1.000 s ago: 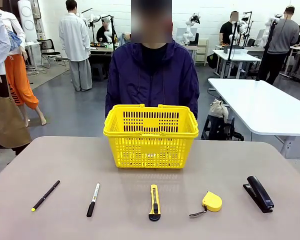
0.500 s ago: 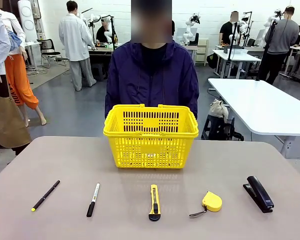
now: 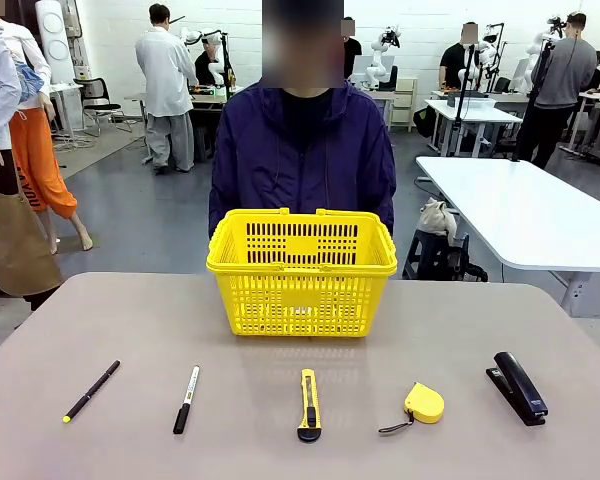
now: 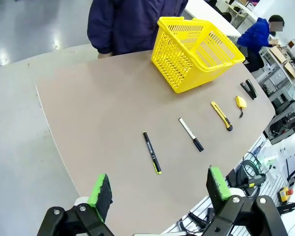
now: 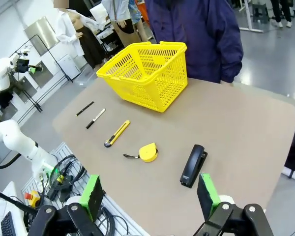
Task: Place the items the person wants into the basket.
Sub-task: Pick up the item the person points to and place it in the Market Basket.
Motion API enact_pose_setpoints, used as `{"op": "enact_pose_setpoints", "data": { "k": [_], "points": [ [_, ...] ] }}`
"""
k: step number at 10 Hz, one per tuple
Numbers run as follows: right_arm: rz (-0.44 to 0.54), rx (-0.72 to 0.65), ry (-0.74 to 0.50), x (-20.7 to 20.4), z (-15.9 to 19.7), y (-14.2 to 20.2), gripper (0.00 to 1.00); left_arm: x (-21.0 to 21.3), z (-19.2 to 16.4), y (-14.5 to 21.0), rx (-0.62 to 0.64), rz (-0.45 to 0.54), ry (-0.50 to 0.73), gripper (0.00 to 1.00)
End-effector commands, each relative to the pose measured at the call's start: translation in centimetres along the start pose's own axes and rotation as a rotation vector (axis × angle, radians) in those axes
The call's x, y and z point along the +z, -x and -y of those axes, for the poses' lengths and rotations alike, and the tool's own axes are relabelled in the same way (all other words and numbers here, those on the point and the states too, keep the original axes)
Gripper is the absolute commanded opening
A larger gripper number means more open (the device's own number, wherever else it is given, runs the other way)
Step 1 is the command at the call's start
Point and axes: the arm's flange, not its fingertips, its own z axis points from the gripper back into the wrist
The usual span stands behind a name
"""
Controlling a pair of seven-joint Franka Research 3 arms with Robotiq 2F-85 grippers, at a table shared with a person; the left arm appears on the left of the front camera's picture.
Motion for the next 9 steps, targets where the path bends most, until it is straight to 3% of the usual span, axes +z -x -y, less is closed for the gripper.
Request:
{"op": "enact_pose_setpoints", "data": {
  "k": [1,9],
  "points": [
    [0.008,0.013,-0.011,-0.02,-0.03,-0.10,1.00,0.24,-0.09,-0.05,-0.021,0.008,0.008,1.00],
    [0.008,0.013,-0.011,-0.02,-0.03,-0.10,1.00,0.24,-0.09,-0.05,-0.021,0.008,0.008,1.00]
  ]
}}
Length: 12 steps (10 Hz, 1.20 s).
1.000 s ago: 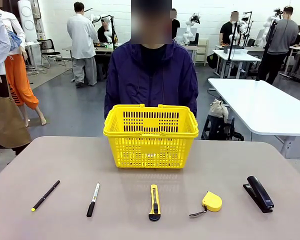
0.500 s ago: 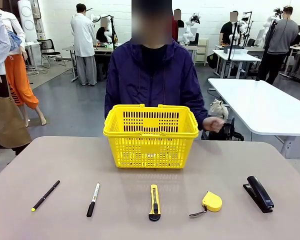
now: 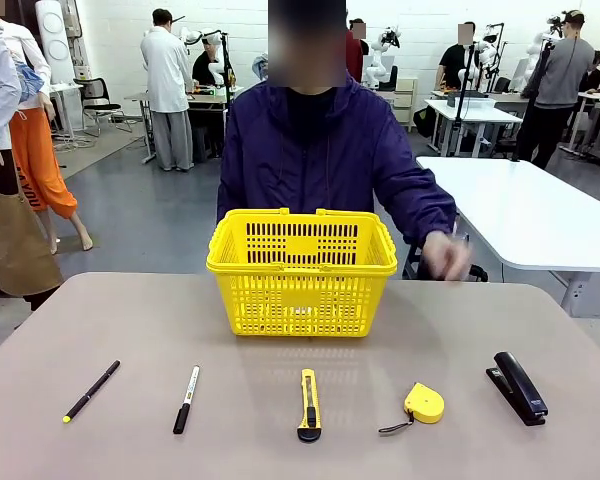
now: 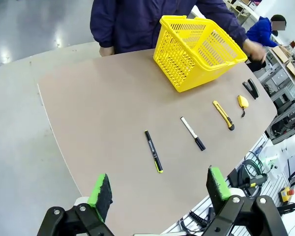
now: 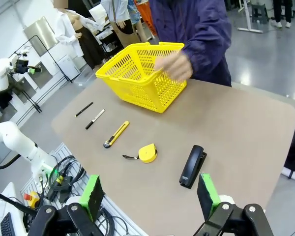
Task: Place the items the person wants into the basket.
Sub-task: Pick up the item the person points to and place it in the Market Basket.
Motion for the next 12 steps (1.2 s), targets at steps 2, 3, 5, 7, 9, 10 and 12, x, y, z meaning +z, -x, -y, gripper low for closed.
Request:
{"op": "enact_pose_setpoints", "data": {
  "k": [2,3,5,7,9,10,12],
  "points": [
    [0.004,0.013,-0.013,0.1,0.0,-0.1,1.00,0.3,-0.2,-0.1,-0.022,0.013,0.017,1.00],
    [0.004,0.013,-0.013,0.1,0.0,-0.1,1.00,0.3,-0.2,-0.1,-0.022,0.013,0.017,1.00],
    [0.004,0.013,-0.013,0.1,0.0,-0.1,1.00,0.3,-0.2,-0.1,-0.022,0.013,0.017,1.00],
    [0.004,0.013,-0.013,0.1,0.0,-0.1,1.00,0.3,-0.2,-0.1,-0.022,0.013,0.017,1.00],
    [0.004,0.013,-0.013,0.1,0.0,-0.1,1.00,0.3,-0.2,-0.1,-0.022,0.013,0.017,1.00],
    [-0.007,0.001,0.001,0.0,-0.1,0.1,1.00,0.3,-0.2,-0.1,-0.022,0.013,0.017,1.00],
    [-0.373,0.049,0.116,-8.2,-2.6,-3.8,1.00,0.3,-0.2,-0.1,-0.022,0.013,0.017,1.00]
  ]
}}
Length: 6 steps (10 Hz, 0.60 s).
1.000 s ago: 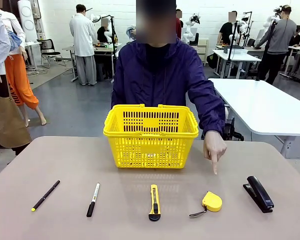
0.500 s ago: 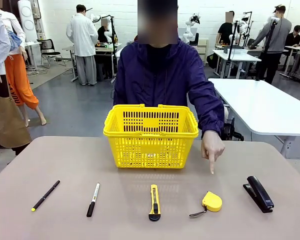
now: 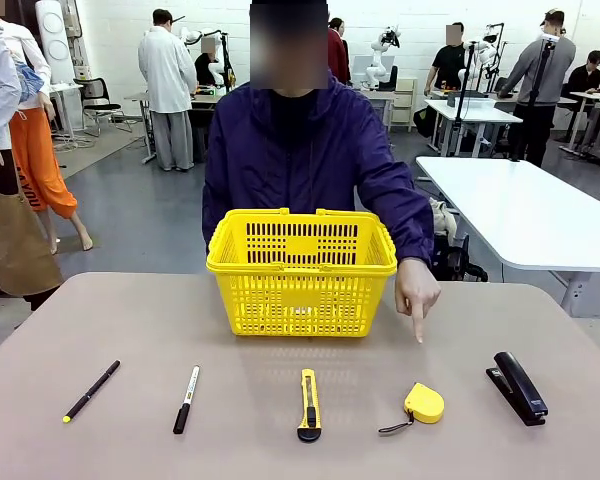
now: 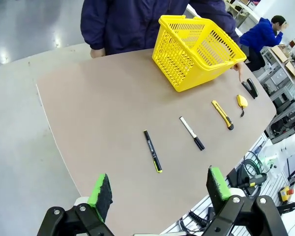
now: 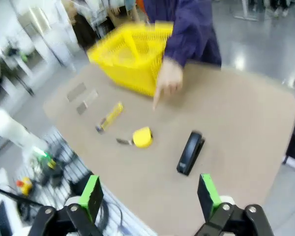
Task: Place the items the person wants into the basket.
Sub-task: Pick up the item the person points to and place it in the Market Basket.
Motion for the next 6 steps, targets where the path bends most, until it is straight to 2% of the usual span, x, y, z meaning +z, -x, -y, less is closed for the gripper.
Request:
{"op": "enact_pose_setpoints", "data": {
  "k": [1,3,4,6],
  "points": [
    [-0.296,0.046,0.088,-6.4,-2.5,-5.8,1.00,0.2,-0.2,-0.2,-0.020,0.013,0.011,1.00],
    [-0.493,0.075,0.150,-13.8,-4.1,-9.1,1.00,0.2,-0.2,-0.2,-0.020,0.013,0.011,1.00],
    [-0.600,0.081,0.184,-18.5,-4.6,-9.6,1.00,0.2,-0.2,-0.2,-0.020,0.013,0.011,1.00],
    [-0.723,0.082,0.264,-25.6,-6.2,-9.7,1.00,0.2,-0.2,-0.2,-0.020,0.013,0.011,1.00]
  ]
}}
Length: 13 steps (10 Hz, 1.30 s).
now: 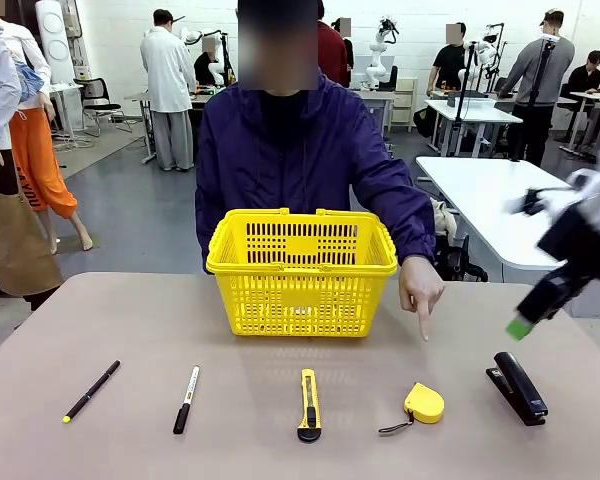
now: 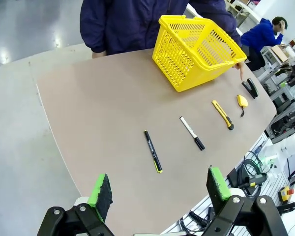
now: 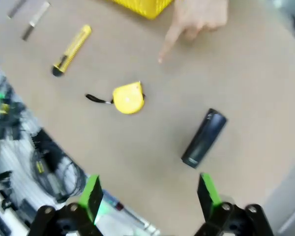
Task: Place the items the person wants into the basket.
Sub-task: Pick up the item the person points to and place it in the Market Basket.
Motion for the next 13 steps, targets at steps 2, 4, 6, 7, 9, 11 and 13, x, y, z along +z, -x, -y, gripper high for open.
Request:
{"op": "enact_pose_setpoints", "data": {
  "k": [2,4,6,7,9,11,13],
  "points": [
    [-0.130,-0.009,0.075,-3.9,-2.0,-5.1,1.00,0.3,-0.2,-0.1,-0.019,0.014,0.012,1.00],
    [-0.115,0.006,0.092,-6.4,-3.7,-6.5,1.00,0.3,-0.2,-0.1,-0.019,0.014,0.012,1.00],
    [-0.104,0.000,0.074,-7.1,-3.7,-6.2,1.00,0.3,-0.2,-0.1,-0.019,0.014,0.012,1.00],
    [-0.124,0.020,0.064,-6.8,-4.0,-6.2,1.00,0.3,-0.2,-0.1,-0.019,0.014,0.012,1.00],
    [-0.124,0.020,0.064,-6.8,-4.0,-6.2,1.00,0.3,-0.2,-0.1,-0.019,0.014,0.012,1.00],
    [-0.124,0.020,0.064,-6.8,-4.0,-6.2,1.00,0.3,-0.2,-0.1,-0.019,0.014,0.012,1.00],
    [-0.118,0.018,0.061,-6.8,-3.9,-6.3,1.00,0.3,-0.2,-0.1,-0.019,0.014,0.012,1.00]
  ]
}}
